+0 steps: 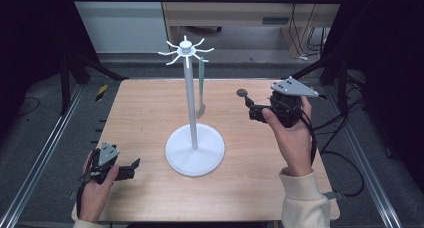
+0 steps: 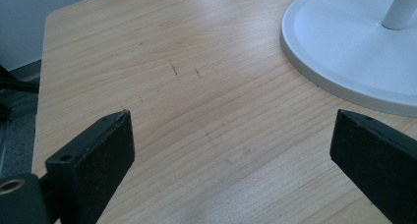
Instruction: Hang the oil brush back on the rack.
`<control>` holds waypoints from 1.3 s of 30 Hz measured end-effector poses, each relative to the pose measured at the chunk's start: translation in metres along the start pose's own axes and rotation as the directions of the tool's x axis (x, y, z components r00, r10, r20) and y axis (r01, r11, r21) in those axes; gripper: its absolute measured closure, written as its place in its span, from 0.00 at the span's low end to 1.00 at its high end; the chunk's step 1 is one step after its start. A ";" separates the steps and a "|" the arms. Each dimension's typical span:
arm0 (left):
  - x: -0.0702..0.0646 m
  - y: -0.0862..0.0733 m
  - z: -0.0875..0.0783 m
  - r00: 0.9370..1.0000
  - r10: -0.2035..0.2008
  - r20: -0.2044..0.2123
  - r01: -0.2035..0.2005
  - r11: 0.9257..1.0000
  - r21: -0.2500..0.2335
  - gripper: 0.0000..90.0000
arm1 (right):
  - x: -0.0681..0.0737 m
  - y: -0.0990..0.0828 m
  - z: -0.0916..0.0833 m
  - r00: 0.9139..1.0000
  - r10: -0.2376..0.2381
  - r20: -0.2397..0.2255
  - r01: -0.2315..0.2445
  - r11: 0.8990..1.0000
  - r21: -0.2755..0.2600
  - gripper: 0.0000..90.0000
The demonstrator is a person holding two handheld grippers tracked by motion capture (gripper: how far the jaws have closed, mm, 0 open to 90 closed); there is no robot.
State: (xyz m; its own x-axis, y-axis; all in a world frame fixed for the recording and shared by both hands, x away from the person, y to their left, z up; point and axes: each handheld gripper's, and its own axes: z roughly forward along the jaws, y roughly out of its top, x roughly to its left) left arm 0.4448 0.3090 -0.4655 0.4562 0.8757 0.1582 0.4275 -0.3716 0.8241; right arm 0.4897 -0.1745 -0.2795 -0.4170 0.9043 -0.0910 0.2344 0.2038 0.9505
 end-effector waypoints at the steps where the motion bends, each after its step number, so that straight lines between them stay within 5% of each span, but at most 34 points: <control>1: 0.000 0.000 0.000 1.000 -0.005 -0.001 0.005 1.000 -0.004 0.03 | -0.003 -0.001 0.000 1.000 0.012 0.001 -0.012 1.000 0.006 0.09; 20: 0.002 -0.002 0.000 1.000 0.008 -0.029 -0.008 1.000 -0.013 0.03 | -0.050 -0.031 0.008 0.988 0.132 0.075 -0.142 0.979 0.147 0.10; 39: 0.003 -0.002 0.000 0.999 0.005 -0.039 -0.006 1.000 -0.020 0.03 | -0.075 -0.068 0.022 0.978 0.150 0.146 -0.170 0.976 0.138 0.12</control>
State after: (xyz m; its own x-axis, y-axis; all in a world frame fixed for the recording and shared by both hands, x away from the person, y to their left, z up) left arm 0.4459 0.3126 -0.4667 0.4276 0.8851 0.1836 0.4091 -0.3706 0.8339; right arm 0.5240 -0.2483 -0.3442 -0.2441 0.9697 0.0098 0.4211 0.0969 0.9018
